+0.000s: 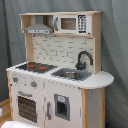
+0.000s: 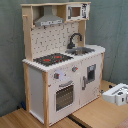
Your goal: Play with the kitchen
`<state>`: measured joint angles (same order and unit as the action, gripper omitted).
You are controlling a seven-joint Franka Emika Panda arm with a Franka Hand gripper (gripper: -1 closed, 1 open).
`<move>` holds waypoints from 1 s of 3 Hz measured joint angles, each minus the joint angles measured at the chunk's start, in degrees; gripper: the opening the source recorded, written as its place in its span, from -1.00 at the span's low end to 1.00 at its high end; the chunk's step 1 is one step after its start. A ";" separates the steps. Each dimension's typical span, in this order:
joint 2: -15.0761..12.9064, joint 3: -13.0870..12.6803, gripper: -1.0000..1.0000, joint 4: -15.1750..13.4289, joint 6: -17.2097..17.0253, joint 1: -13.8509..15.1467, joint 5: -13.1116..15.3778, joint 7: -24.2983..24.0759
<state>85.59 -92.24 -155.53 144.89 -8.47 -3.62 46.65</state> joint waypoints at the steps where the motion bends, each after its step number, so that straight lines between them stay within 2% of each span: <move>1: 0.48 0.32 1.00 1.73 1.43 5.41 -0.09 -1.92; 3: 0.39 0.32 1.00 7.14 6.04 15.05 -0.09 -1.71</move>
<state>85.98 -91.92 -148.39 150.93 6.58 -3.71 44.94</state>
